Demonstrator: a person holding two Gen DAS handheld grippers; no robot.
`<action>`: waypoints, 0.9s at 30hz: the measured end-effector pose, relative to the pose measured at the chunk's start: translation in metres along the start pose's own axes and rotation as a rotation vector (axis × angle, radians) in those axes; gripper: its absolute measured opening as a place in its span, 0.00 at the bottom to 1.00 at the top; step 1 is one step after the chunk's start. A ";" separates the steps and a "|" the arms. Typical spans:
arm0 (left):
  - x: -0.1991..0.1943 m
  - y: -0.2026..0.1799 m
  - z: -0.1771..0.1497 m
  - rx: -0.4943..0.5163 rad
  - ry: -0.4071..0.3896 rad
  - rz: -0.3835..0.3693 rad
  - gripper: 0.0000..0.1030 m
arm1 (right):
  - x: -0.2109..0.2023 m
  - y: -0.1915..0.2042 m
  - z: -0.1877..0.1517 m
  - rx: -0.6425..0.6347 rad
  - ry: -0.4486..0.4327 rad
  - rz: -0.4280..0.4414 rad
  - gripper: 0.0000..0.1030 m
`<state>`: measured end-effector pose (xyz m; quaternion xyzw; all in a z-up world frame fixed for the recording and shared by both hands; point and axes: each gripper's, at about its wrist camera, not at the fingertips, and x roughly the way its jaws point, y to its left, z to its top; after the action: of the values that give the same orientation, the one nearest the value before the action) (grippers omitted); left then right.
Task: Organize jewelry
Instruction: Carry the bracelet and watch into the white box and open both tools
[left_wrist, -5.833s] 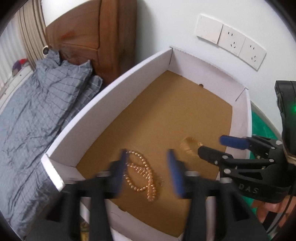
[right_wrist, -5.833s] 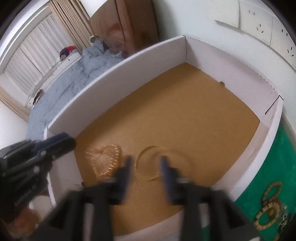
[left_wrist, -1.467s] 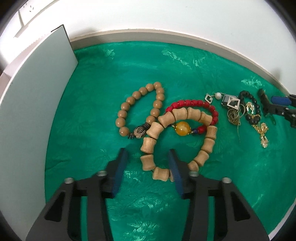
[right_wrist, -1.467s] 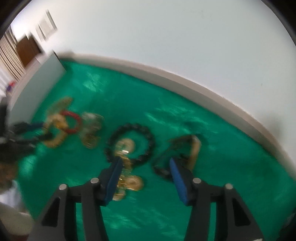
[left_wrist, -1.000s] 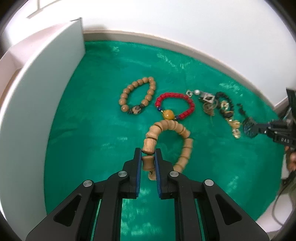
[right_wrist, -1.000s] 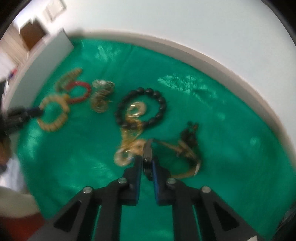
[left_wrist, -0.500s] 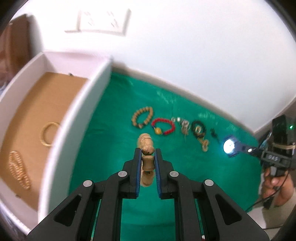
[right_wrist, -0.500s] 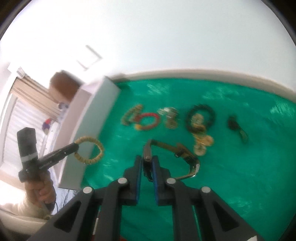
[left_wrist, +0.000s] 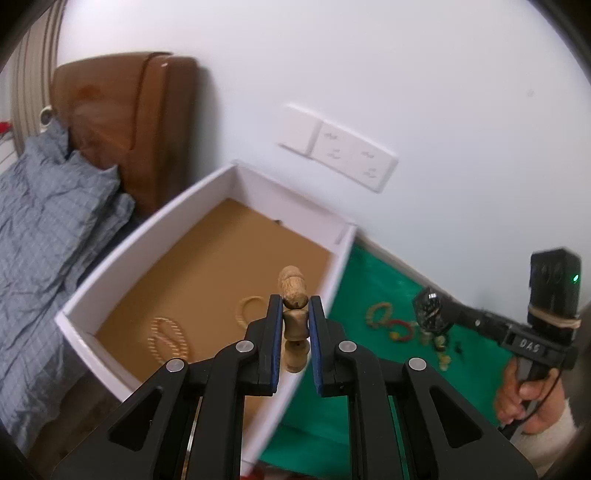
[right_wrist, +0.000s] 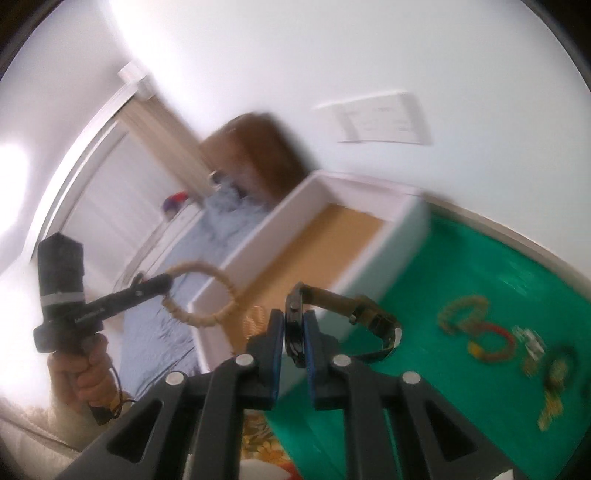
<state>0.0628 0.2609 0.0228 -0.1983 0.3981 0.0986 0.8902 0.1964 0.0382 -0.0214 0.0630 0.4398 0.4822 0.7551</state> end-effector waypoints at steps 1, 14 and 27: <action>0.005 0.009 0.001 -0.004 0.007 0.019 0.12 | 0.016 0.008 0.007 -0.016 0.016 0.015 0.11; 0.109 0.073 -0.030 -0.043 0.198 0.134 0.12 | 0.207 0.035 0.012 -0.049 0.363 -0.034 0.11; 0.115 0.094 -0.015 -0.048 0.141 0.258 0.81 | 0.198 0.049 0.009 -0.057 0.283 -0.094 0.41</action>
<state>0.0978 0.3416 -0.0983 -0.1733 0.4795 0.2077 0.8348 0.1990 0.2223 -0.1103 -0.0474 0.5304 0.4627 0.7088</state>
